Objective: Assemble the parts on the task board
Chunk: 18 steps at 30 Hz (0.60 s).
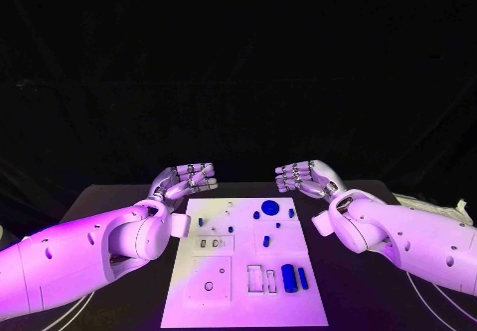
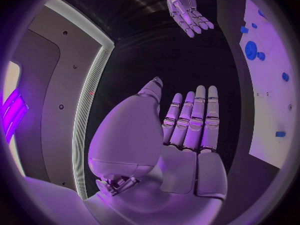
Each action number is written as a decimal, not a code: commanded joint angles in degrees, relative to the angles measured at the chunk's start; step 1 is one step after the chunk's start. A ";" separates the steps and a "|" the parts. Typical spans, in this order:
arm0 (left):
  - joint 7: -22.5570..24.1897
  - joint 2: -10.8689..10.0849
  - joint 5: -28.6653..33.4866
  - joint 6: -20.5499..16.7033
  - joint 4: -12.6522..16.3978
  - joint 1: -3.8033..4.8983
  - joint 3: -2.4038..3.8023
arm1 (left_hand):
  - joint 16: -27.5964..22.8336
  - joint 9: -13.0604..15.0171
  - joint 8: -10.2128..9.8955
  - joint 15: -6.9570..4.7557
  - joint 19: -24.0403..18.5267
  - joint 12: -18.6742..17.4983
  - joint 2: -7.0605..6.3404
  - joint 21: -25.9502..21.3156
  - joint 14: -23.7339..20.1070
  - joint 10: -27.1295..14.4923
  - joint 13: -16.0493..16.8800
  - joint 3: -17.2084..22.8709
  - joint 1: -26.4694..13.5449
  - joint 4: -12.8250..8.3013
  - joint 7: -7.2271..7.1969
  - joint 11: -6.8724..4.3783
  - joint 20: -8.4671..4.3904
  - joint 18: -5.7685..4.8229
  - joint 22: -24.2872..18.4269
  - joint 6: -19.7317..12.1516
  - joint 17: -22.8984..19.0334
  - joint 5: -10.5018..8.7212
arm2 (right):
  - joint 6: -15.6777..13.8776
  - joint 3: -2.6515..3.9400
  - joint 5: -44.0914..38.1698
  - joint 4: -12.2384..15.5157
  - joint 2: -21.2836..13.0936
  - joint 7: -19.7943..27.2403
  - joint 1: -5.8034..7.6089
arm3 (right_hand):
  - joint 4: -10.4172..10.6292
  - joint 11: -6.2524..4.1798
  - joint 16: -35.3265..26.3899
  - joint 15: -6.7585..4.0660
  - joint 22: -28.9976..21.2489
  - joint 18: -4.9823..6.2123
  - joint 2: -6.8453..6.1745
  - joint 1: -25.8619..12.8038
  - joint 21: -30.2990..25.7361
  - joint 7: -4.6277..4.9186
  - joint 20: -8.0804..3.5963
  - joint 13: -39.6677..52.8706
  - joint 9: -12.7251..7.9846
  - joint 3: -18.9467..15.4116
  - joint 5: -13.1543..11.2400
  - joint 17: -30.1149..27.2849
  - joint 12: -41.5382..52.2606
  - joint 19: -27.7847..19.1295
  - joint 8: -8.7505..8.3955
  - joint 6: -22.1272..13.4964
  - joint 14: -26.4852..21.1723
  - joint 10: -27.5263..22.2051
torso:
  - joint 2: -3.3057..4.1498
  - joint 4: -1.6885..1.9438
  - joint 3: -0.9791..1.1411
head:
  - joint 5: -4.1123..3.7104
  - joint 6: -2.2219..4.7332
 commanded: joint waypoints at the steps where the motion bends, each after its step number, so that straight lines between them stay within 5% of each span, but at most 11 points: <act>1: -1.15 -1.22 -2.11 4.47 2.06 0.38 0.19 | 1.56 0.05 0.44 -2.60 9.39 0.84 1.57 1.78 9.10 9.78 0.54 0.09 0.05 -1.54 -0.75 -2.20 -2.28 0.79 0.15 7.38 1.94 -0.29 | 0.38 0.21 -12.92 0.27 -0.24 -2.63 0.72 | -1.63 -1.98 0.90 -2.57 0.39 0.84 -2.38 -0.90 2.57 -1.10 -2.83 0.23 0.22 4.28 -1.15 0.68 -0.61 7.55 -0.59 6.19 9.25 7.76 | 1.88 -0.13 0.07 | -0.03 0.60; 8: -2.48 -4.52 -2.35 5.49 7.40 1.06 0.76 | 2.51 0.35 0.10 -4.15 13.18 0.56 0.89 2.36 13.03 14.65 1.34 -1.22 -1.61 -0.80 -2.03 -3.68 -3.75 0.75 0.11 10.32 4.73 -0.51 | 3.61 0.84 -33.88 0.82 -0.41 -11.08 2.30 | -1.24 -3.64 2.64 -4.67 1.59 0.86 -4.31 -1.59 5.77 -2.35 -4.98 0.48 0.31 2.95 -4.49 2.34 -0.41 12.74 -0.54 8.54 15.57 12.10 | 4.90 0.29 -0.06 | -0.56 1.98; 13: -2.85 -6.31 -2.37 5.79 10.89 1.61 0.92 | 3.15 0.44 -0.47 -4.56 14.82 -0.23 0.26 2.63 14.84 15.42 1.74 -3.67 -3.83 0.20 -2.15 -3.81 -4.25 0.70 0.13 10.82 6.58 -2.24 | 4.97 1.05 -46.22 1.82 -0.27 -16.11 3.27 | -0.61 -5.24 5.25 -6.87 3.19 0.83 -4.95 -1.17 9.41 -3.88 -7.16 0.72 0.48 1.93 -5.58 4.57 -0.13 18.07 -0.15 10.94 21.79 15.41 | 6.64 0.78 -0.08 | -1.09 2.67; 18: -2.96 -8.22 -2.24 5.92 14.46 2.33 1.04 | 2.70 0.48 -1.03 -4.43 14.93 -1.04 0.37 2.23 14.60 15.30 2.01 -5.87 -5.38 0.96 -1.98 -3.63 -4.24 0.62 -0.13 10.85 7.74 -2.27 | 7.51 1.21 -55.52 2.82 -0.05 -20.57 4.36 | 0.22 -5.99 6.91 -7.80 4.15 0.79 -5.38 -1.22 11.46 -4.61 -8.24 0.56 0.39 1.56 -6.37 6.35 -0.76 20.49 -0.41 11.88 24.89 16.27 | 8.35 1.13 -0.17 | -1.36 3.44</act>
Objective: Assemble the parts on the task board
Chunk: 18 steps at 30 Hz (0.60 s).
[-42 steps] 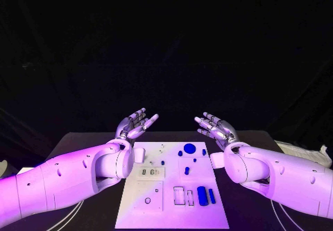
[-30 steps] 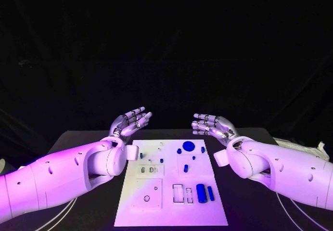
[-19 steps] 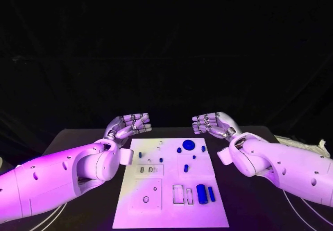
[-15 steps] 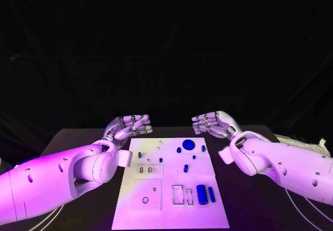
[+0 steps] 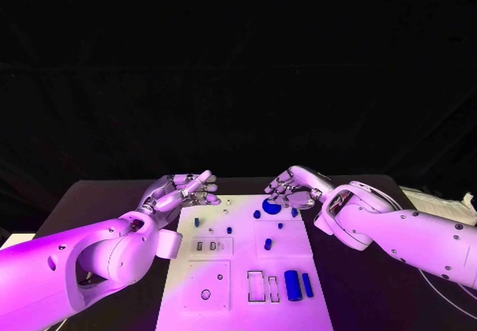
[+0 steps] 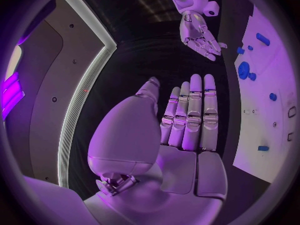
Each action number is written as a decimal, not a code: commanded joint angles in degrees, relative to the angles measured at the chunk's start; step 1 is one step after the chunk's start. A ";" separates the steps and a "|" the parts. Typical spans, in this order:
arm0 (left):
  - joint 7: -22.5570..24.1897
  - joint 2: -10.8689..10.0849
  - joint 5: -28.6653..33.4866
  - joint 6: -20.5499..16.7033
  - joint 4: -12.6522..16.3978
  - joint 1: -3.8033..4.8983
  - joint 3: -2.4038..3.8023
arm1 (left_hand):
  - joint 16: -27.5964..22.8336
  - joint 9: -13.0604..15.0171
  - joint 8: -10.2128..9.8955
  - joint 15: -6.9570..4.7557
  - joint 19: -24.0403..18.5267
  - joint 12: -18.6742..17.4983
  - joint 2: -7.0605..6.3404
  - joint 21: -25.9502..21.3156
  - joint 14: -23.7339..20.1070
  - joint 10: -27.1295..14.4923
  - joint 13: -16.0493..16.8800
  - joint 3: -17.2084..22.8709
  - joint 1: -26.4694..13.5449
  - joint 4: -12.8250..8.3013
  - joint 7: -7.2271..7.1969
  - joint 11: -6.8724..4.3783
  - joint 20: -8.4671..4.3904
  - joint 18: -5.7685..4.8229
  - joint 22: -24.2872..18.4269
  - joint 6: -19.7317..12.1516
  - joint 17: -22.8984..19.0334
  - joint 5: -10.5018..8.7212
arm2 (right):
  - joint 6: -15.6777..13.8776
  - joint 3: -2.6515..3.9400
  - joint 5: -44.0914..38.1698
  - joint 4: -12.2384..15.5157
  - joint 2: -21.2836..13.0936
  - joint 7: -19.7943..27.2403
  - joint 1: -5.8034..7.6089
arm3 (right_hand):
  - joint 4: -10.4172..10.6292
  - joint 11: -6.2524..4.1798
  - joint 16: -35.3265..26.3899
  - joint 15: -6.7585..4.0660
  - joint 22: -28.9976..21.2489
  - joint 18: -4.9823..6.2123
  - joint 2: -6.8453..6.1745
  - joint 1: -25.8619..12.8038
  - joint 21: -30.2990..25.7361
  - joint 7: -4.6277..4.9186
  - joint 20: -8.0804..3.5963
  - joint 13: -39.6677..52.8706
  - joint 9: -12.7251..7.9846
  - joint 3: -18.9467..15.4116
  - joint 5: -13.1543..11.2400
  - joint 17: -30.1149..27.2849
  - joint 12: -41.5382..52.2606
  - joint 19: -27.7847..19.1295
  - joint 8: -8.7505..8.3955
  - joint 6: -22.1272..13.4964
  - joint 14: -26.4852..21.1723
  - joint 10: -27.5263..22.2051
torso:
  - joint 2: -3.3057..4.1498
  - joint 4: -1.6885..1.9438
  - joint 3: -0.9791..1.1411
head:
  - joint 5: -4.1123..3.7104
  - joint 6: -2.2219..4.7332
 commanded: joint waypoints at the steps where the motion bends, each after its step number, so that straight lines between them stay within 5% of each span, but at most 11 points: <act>1: -0.39 -0.84 -0.38 1.86 1.99 0.46 0.11 | -0.12 0.06 -0.20 0.04 0.27 -0.36 0.05 -0.08 0.18 0.17 0.07 -0.64 -0.63 0.16 0.02 0.10 0.01 0.64 -0.14 0.21 0.39 -0.15 | 4.37 0.09 -15.43 0.56 0.17 -7.06 0.49 | 0.49 -0.31 1.06 -0.55 0.56 0.78 -0.60 0.08 1.20 -0.38 -0.58 -0.05 0.00 -0.13 -0.51 0.99 -0.39 1.45 -0.32 0.58 2.67 0.54 | 2.01 0.41 -0.07 | -0.28 0.55; 8: -0.43 -2.71 0.90 1.63 5.09 1.42 0.19 | -0.25 0.06 -0.37 0.07 0.30 -0.60 0.19 -0.19 0.14 0.04 0.11 -0.98 -0.54 0.08 0.08 0.15 0.03 0.64 -0.20 0.17 0.67 -0.12 | 6.69 0.23 -20.96 1.61 0.59 -9.76 1.55 | 1.39 -0.67 4.49 -1.12 1.74 0.64 -1.12 0.68 3.43 -0.87 -1.34 -0.25 -0.09 0.32 -0.81 3.96 -0.62 2.93 -0.71 1.20 3.15 0.25 | 3.41 0.84 -0.15 | -0.29 0.88; 18: -0.52 -3.62 1.70 1.73 6.65 2.37 0.22 | -0.85 0.05 -0.87 0.27 0.18 -1.24 0.61 -0.61 -0.30 -0.29 0.22 -1.90 -0.05 -0.36 0.28 0.36 0.18 0.62 -0.45 0.01 1.41 -0.08 | 10.28 0.28 -24.44 1.68 1.67 -12.31 2.70 | 4.00 -0.98 14.27 -1.56 4.92 0.54 -2.71 0.96 8.87 -1.07 -2.07 -0.31 -0.20 2.35 -1.10 10.80 -0.59 4.60 -0.92 0.79 2.98 -1.15 | 4.45 1.38 -0.22 | -0.71 1.06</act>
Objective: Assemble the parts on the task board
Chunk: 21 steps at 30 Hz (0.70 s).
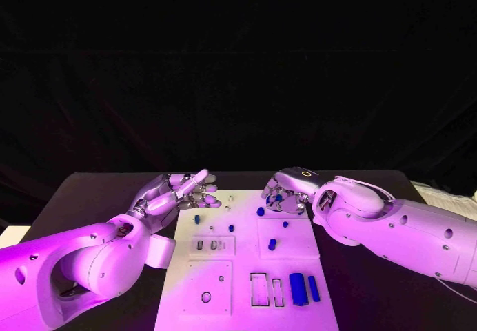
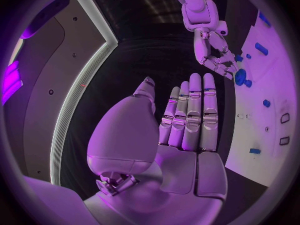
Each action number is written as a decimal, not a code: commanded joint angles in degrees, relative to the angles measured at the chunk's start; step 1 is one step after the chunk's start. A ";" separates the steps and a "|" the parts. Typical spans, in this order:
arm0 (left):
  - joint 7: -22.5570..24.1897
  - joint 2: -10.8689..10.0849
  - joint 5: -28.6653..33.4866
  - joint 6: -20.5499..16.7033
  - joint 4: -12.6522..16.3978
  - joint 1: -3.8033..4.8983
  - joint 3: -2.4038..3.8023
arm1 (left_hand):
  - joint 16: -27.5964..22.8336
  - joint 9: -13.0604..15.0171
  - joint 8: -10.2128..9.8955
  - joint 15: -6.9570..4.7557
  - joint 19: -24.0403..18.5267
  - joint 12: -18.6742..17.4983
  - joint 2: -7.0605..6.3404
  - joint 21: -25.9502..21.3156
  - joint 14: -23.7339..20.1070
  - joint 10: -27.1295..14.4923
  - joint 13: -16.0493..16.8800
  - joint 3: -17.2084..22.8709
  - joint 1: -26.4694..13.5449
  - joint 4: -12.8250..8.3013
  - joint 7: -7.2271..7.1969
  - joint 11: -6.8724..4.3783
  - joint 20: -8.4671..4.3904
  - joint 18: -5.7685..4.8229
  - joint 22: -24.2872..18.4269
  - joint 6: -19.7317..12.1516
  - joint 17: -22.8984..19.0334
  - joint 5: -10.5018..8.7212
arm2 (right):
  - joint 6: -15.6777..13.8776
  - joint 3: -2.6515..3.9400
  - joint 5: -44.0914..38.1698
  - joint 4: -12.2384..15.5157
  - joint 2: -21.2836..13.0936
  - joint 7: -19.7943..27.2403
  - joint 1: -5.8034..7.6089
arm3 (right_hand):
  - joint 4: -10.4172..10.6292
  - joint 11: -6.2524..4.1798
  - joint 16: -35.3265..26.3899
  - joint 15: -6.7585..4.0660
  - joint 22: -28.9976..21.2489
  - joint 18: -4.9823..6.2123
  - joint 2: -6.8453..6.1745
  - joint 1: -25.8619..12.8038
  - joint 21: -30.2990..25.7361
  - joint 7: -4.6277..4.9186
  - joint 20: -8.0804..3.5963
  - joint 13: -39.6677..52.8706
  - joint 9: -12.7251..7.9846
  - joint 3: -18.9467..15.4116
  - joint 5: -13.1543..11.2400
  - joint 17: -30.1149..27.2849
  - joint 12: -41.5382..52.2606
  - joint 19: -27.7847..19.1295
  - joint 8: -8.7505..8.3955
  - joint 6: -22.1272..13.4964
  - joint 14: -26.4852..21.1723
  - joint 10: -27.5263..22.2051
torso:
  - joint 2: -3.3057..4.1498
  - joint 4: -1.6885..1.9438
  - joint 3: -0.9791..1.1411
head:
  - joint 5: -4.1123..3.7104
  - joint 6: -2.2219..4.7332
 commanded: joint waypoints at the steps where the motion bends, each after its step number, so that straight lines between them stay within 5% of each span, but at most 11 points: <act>1: 0.13 -0.15 0.80 1.29 0.56 0.24 0.06 | -0.49 0.07 -0.39 0.30 0.10 -0.30 0.75 -0.29 -0.38 -0.22 0.09 -0.50 0.06 -0.11 0.30 0.29 0.15 0.62 -0.09 0.00 0.16 -0.08 | 3.79 0.03 -4.25 -0.15 0.37 -2.84 0.17 | 1.16 0.29 2.60 -0.43 0.96 0.54 -0.82 0.01 1.58 -0.18 -0.09 -0.08 -0.07 0.46 -0.39 1.72 -0.19 0.67 -0.25 -0.12 2.66 -1.18 | 0.59 0.24 -0.04 | -0.08 0.10; 8: 0.05 -0.30 0.84 1.43 0.78 0.41 0.06 | -0.66 0.06 -0.50 0.35 0.04 -0.41 0.82 -0.40 -0.51 -0.30 0.12 -0.75 0.08 -0.16 0.35 0.35 0.20 0.61 -0.15 -0.05 0.30 -0.08 | 5.44 0.02 -4.65 -1.28 1.44 -3.37 0.31 | 3.67 0.62 11.00 -0.31 4.43 0.44 -2.48 0.29 7.07 -0.11 -0.07 -0.09 -0.07 2.08 -0.84 6.91 0.04 1.14 -0.26 -1.34 2.14 -4.33 | 0.88 0.38 -0.09 | -0.02 0.25; 13: -0.10 -0.32 0.85 1.49 0.84 0.45 0.06 | -0.75 0.06 -0.57 0.38 0.02 -0.48 0.88 -0.46 -0.57 -0.36 0.13 -0.87 0.11 -0.20 0.39 0.38 0.23 0.61 -0.18 -0.10 0.38 -0.07 | 6.29 0.00 -4.73 -2.33 2.61 -3.32 0.33 | 5.22 0.71 19.80 -0.29 17.05 -0.99 -3.21 0.89 18.32 -0.11 0.04 -0.14 -0.04 2.96 -0.94 14.63 -0.20 2.13 -0.28 -1.61 2.42 -4.86 | 1.11 0.42 -0.02 | 0.20 0.35; 21: -0.31 -0.43 0.86 1.61 0.98 0.50 0.06 | -0.88 0.05 -0.70 0.42 0.00 -0.59 0.99 -0.54 -0.62 -0.50 0.14 -1.06 0.18 -0.27 0.46 0.44 0.27 0.62 -0.23 -0.20 0.52 -0.06 | 7.48 -0.04 -4.78 -3.64 3.78 -3.08 0.34 | 6.69 0.90 26.69 -0.20 23.53 -1.54 -3.68 1.68 24.62 -0.07 0.47 -0.14 -0.01 3.69 -1.01 20.91 -0.19 1.34 -0.24 -1.73 1.92 -5.45 | 1.39 0.44 -0.07 | 0.26 0.38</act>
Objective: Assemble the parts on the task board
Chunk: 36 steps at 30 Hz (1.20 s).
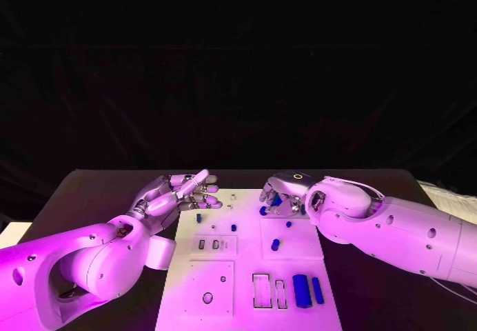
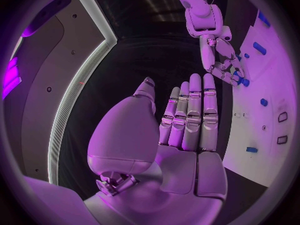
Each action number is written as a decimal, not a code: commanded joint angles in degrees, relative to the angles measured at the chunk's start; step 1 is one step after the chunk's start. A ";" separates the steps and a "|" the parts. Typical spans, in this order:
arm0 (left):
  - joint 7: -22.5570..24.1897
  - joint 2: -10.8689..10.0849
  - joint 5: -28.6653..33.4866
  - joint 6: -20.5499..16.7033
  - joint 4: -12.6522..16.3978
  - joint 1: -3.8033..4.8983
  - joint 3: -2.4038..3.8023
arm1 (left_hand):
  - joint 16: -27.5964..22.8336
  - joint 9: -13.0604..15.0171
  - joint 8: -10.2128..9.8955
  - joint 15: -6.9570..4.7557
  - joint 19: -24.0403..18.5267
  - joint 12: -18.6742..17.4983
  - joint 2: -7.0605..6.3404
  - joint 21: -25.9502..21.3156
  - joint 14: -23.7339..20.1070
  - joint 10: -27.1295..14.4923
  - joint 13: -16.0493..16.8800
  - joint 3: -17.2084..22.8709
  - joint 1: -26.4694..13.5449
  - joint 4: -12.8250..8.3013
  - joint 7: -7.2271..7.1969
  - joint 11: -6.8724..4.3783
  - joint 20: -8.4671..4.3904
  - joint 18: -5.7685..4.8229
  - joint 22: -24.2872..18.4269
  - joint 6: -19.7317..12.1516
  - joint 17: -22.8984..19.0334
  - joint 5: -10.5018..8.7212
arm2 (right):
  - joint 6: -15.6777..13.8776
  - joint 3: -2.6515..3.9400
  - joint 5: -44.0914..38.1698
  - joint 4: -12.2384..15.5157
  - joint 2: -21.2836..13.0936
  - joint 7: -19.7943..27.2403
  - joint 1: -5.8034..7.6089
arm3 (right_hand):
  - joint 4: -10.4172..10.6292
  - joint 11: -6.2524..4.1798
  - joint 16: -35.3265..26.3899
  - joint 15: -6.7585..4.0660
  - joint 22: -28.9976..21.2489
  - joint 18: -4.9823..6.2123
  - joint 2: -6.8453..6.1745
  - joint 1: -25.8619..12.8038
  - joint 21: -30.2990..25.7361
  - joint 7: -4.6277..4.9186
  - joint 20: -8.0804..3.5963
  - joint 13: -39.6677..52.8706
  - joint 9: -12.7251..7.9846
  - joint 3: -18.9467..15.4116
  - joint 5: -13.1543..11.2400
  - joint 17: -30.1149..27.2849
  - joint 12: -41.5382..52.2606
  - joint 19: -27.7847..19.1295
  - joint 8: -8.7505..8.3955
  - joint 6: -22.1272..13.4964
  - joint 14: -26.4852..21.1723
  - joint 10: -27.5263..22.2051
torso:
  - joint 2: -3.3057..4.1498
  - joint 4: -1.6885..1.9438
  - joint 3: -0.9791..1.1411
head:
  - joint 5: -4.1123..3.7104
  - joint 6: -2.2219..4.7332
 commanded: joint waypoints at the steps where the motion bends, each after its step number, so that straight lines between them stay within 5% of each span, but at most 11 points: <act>1: 0.00 -0.06 0.27 1.29 0.28 0.14 0.05 | -0.21 0.06 -0.11 0.05 0.01 -0.14 0.55 -0.22 -0.23 -0.18 0.09 -0.41 0.19 -0.05 0.25 0.13 0.27 0.62 -0.05 0.01 0.05 -0.06 | 2.31 -0.01 -1.19 -0.43 0.35 -0.29 0.02 | 0.53 -0.12 1.50 0.01 1.36 -0.66 -0.49 0.48 1.42 -0.09 0.38 -0.04 0.07 0.16 -0.30 1.28 -0.18 -0.33 -0.21 -0.35 1.64 -0.30 | 0.25 0.00 -0.02 | 0.06 -0.03; 29: -0.42 -0.43 0.28 1.14 0.38 0.42 0.05 | -0.45 0.03 -0.43 0.13 0.07 -0.32 1.03 -0.38 -0.20 -0.59 0.10 -0.74 0.57 -0.32 0.41 0.27 0.35 0.64 -0.15 -0.24 0.48 -0.02 | 4.64 -0.22 -1.18 -2.03 1.74 0.70 -0.10 | 2.06 -0.13 9.26 0.13 9.72 -1.42 -0.38 1.38 8.94 0.05 0.66 -0.04 0.15 1.50 -0.89 8.52 -0.20 -0.67 -0.19 0.66 1.63 0.63 | 0.77 0.20 -0.06 | 0.10 -0.16; 36: -0.61 -0.49 0.30 1.01 0.40 0.48 0.06 | -0.49 0.03 -0.49 0.13 0.11 -0.34 1.18 -0.40 -0.16 -0.69 0.10 -0.79 0.68 -0.39 0.44 0.30 0.36 0.65 -0.17 -0.31 0.59 -0.02 | 4.52 -0.24 -1.13 -2.46 1.85 0.79 -0.11 | 2.70 -0.24 11.56 0.06 12.30 -1.71 0.52 1.59 11.07 -0.03 0.69 0.04 0.25 2.20 -1.27 10.84 -0.07 -0.52 -0.02 1.28 1.80 1.20 | 0.88 0.25 -0.10 | 0.09 -0.31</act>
